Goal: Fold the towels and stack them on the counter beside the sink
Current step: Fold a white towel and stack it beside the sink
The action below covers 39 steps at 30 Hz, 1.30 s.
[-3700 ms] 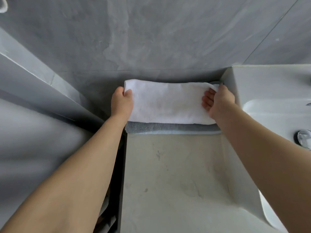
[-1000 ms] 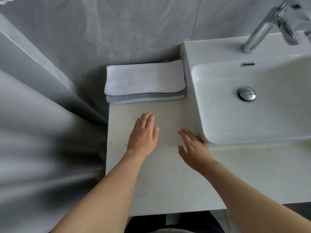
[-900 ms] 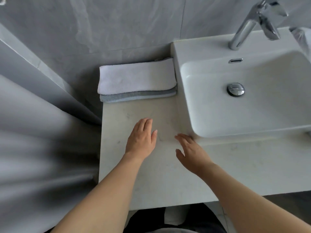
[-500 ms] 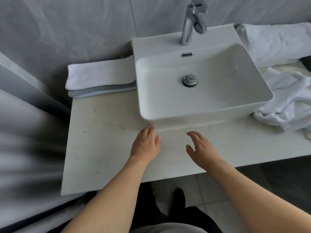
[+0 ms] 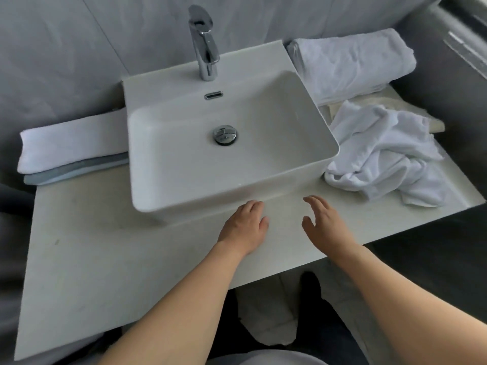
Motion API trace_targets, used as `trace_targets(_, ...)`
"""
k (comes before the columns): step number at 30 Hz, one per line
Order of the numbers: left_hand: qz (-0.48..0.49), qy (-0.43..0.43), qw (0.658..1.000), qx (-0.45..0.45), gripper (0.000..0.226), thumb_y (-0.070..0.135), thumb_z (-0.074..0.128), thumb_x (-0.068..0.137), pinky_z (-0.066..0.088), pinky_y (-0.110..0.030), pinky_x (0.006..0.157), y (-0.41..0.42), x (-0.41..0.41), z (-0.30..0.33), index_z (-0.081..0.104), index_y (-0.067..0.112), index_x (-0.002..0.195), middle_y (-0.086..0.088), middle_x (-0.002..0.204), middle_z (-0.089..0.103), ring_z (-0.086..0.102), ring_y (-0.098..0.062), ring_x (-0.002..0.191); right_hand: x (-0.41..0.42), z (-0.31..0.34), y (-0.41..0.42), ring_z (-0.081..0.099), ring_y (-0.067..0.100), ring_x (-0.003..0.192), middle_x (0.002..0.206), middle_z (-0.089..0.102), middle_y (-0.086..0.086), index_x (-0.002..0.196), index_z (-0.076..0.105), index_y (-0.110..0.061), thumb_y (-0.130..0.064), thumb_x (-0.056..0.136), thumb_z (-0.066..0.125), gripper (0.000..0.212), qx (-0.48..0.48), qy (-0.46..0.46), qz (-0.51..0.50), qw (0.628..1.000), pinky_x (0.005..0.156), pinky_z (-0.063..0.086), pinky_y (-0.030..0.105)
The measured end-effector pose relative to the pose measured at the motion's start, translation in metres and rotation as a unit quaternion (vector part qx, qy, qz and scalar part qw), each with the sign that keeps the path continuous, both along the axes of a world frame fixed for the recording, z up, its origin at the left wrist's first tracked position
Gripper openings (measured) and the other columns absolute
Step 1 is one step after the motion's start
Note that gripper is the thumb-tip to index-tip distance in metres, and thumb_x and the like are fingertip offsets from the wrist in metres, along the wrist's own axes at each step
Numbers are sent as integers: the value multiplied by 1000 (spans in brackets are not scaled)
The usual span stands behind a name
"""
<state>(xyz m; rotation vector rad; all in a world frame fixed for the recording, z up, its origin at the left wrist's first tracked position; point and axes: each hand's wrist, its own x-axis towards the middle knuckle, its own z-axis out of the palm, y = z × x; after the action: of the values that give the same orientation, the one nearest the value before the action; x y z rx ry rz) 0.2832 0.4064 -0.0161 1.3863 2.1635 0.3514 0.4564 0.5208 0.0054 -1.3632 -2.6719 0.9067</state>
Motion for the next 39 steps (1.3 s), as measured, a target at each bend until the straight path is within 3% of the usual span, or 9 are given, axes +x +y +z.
trace_targets(6, 60, -45, 994, 80, 34, 17, 45, 99, 42, -31, 96, 110, 73, 14, 57, 11, 130, -7, 132, 59, 55, -26, 119, 64, 14, 110, 47, 35, 124, 133, 53, 16, 127, 58, -1, -1, 84, 59, 43, 97, 39, -39, 994, 105, 36, 42)
trace_targets(11, 130, -108, 974, 154, 34, 10, 52, 92, 44, -26, 91, 197, 121, 34, 61, 9, 125, -8, 125, 64, 61, -23, 109, 109, 20, 204, 41, 33, 127, 142, 42, 13, 136, 49, -6, -9, 90, 55, 47, 102, 30, -60, 993, 107, 33, 40)
trace_targets(16, 131, -97, 985, 50, 55, 15, 54, 92, 31, -34, 108, 268, 131, 25, 40, 7, 145, -15, 148, 43, 42, -30, 135, 119, 12, 257, 48, 34, 121, 148, 36, 10, 144, 37, -12, -15, 92, 54, 55, 53, 30, -56, 997, 105, 39, 46)
trace_targets(20, 138, -5, 989, -59, 47, 21, 52, 93, 33, -43, 106, 293, 131, 3, 41, 5, 136, -20, 139, 42, 42, -41, 127, 110, -4, 282, 33, 32, 137, 152, 34, 10, 153, 19, -16, -29, 92, 54, 72, 29, -33, -31, 999, 111, 28, 44)
trace_targets(24, 177, 26, 983, 47, 27, 16, 48, 94, 38, -41, 88, 298, 134, 8, 53, 3, 117, -18, 123, 53, 50, -39, 113, 108, -13, 296, 38, 34, 129, 146, 37, 9, 155, 8, -22, -41, 89, 57, 84, 55, -53, -34, 996, 104, 31, 45)
trace_targets(27, 227, 27, 959, 165, 17, 17, 50, 90, 24, -32, 65, 292, 142, 32, 53, 7, 103, -11, 97, 62, 57, -34, 90, 102, -14, 305, 37, 33, 123, 140, 35, 7, 153, 8, -31, -45, 84, 58, 86, 65, -58, -47, 995, 103, 28, 44)
trace_targets(31, 289, -197, 891, 289, 2, 25, 48, 78, 34, -17, 53, 278, 149, 75, 48, 26, 77, 19, 64, 52, 47, -3, 59, 106, -17, 312, 23, 31, 132, 146, 22, 5, 144, 17, -40, -53, 75, 65, 85, 69, 0, -117, 991, 111, 18, 46)
trace_targets(35, 397, -458, 758, 241, 7, 20, 50, 70, 43, -24, 52, 269, 145, 88, 55, 24, 70, 11, 63, 53, 51, -9, 63, 110, -15, 316, 35, 29, 129, 141, 39, 2, 120, 53, -30, -33, 81, 58, 40, 79, 74, -115, 987, 107, 26, 40)
trace_targets(39, 300, -490, 807, 134, 27, 32, 71, 73, 51, -29, 52, 252, 132, 85, 67, 22, 98, 14, 76, 68, 65, -8, 73, 98, 7, 309, 57, 1, 78, 89, 63, -12, 95, 55, -27, -23, 83, 48, 15, -104, 300, -264, 911, 74, 46, 25)
